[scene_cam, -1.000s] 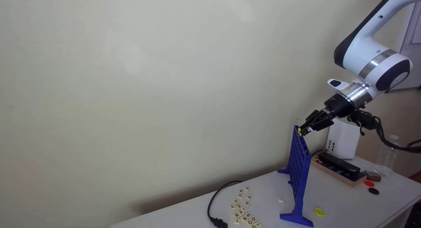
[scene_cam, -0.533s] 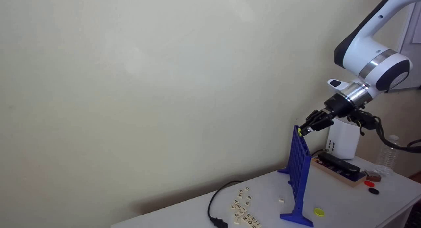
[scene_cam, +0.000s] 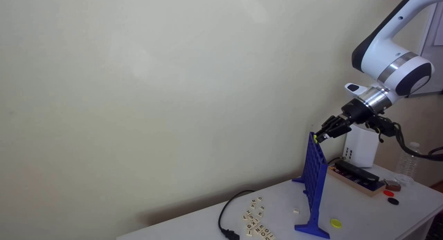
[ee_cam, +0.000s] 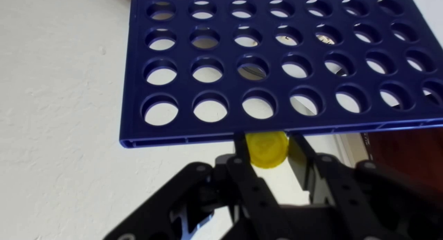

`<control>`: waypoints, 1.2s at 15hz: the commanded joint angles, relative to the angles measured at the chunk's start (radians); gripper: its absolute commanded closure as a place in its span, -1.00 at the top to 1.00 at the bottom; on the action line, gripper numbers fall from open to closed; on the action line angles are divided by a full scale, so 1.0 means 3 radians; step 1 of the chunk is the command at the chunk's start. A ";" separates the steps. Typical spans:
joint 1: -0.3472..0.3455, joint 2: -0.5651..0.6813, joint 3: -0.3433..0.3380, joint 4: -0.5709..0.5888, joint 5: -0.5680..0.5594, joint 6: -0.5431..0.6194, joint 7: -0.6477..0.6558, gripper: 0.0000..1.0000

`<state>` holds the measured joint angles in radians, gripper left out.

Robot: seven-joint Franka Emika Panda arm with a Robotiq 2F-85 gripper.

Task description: Put the yellow circular object inside the blue frame

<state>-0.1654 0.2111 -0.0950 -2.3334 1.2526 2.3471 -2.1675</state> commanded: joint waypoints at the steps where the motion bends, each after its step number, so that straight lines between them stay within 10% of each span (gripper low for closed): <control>1: 0.0018 0.0113 -0.0031 0.0087 0.0013 -0.0006 0.0002 -0.81; 4: 0.0018 0.0106 -0.0030 0.0090 0.0023 -0.0009 0.0003 -0.81; 6: 0.0017 0.0111 -0.0029 0.0100 0.0031 -0.0009 0.0003 -0.04; 8: 0.0015 0.0116 -0.0029 0.0106 0.0036 -0.0012 -0.0002 0.30; 13: 0.0008 0.0112 -0.0028 0.0100 0.0048 -0.0029 -0.0019 0.43; 18: 0.0005 0.0065 -0.0028 0.0065 0.0026 -0.0091 0.0012 1.00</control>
<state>-0.1652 0.2261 -0.0956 -2.3218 1.2526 2.3467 -2.1663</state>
